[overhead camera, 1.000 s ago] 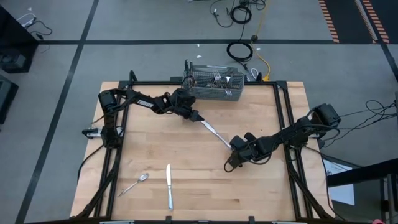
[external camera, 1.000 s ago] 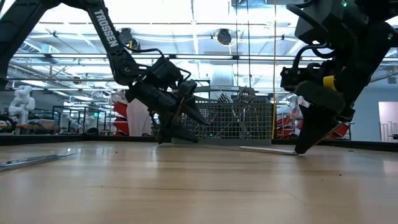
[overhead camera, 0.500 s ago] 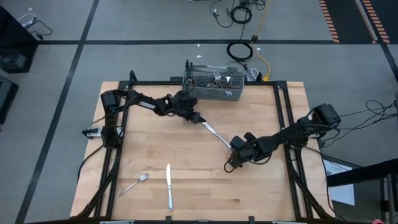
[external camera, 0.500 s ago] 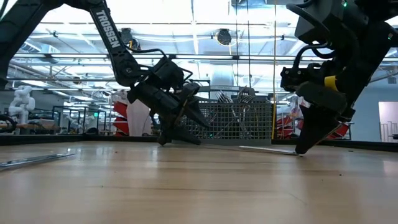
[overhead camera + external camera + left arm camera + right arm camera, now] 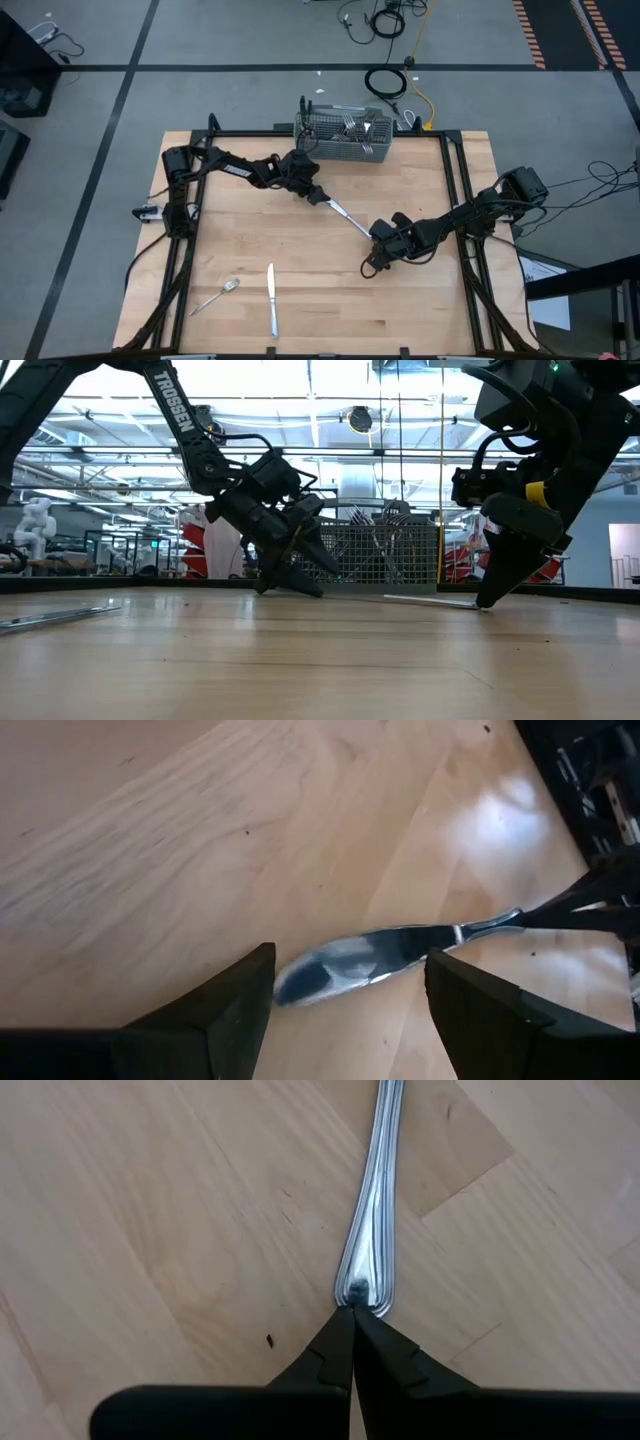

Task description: Sort silverware

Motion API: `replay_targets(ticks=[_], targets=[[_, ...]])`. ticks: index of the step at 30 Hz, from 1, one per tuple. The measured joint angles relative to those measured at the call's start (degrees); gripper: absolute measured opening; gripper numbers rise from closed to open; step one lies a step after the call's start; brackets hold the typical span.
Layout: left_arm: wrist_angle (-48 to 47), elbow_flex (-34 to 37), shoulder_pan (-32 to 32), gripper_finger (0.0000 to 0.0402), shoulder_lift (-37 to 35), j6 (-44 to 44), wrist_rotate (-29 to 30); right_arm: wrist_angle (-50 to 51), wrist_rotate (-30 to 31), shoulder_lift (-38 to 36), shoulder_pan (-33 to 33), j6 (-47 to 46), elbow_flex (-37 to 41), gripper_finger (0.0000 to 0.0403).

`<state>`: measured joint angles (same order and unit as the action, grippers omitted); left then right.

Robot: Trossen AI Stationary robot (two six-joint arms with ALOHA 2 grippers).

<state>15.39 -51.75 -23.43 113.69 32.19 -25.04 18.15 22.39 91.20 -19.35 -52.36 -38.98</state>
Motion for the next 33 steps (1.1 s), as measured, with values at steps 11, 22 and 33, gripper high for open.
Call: replay_targets(ticks=[11, 22, 33], targets=[[-4.8, -3.1, -0.3, 0.0262, 0.3, -1.0, -4.5, 0.0, 0.0, 0.0, 0.0, 1.0, 0.0, 0.0], [-6.7, -3.1, 0.0, 0.0215, 0.3, -1.7, -7.7, 0.0, 0.1, 0.0, 0.0, 1.1, 0.0, 0.0], [-7.4, -3.0, 0.8, 0.001, 0.3, -4.3, -9.4, 0.0, 0.5, 0.0, 0.0, 1.5, 0.0, 0.0]])
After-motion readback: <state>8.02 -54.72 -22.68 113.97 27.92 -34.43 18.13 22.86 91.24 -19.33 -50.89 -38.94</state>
